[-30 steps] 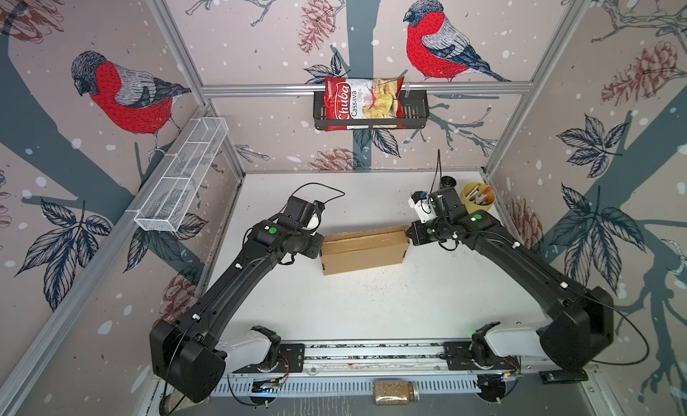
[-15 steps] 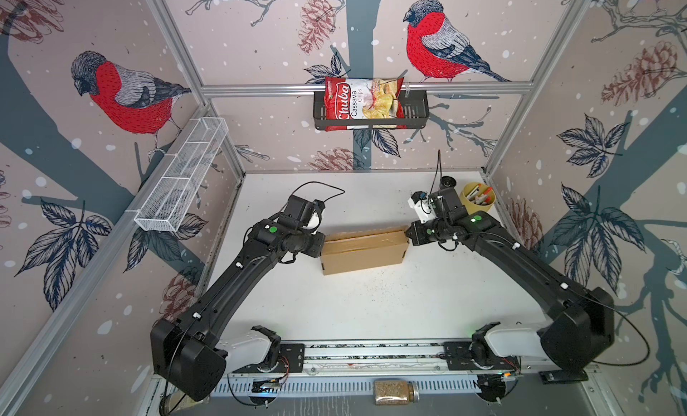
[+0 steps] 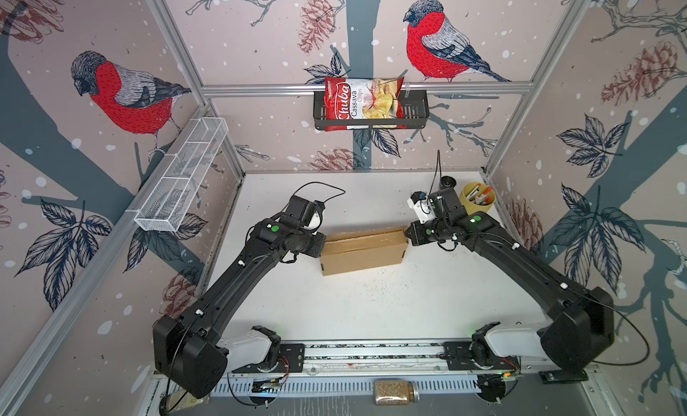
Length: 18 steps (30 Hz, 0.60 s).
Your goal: Fold the paper box
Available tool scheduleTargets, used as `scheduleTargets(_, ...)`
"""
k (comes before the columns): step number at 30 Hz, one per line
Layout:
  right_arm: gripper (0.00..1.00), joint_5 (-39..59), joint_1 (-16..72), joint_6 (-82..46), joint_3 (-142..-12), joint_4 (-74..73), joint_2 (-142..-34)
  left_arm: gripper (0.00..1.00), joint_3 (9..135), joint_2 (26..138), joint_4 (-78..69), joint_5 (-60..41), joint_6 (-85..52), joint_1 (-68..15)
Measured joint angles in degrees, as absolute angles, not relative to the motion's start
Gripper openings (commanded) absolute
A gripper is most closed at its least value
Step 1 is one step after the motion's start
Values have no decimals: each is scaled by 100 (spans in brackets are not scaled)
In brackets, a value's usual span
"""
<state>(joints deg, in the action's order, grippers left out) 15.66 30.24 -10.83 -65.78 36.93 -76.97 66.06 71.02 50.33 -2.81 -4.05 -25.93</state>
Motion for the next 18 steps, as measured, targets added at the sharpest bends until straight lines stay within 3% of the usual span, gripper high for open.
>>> scheduleTargets(6, 1, 1568, 3024, -1083, -6576, 3691, -7697, 10, 6604, 7102, 5030, -305, -449, -2591)
scheduleTargets(18, 0, 1562, 3030, -1188, -6539, 3660, -7673, 6, 6707, 7192, 5037, -491, -773, -2578)
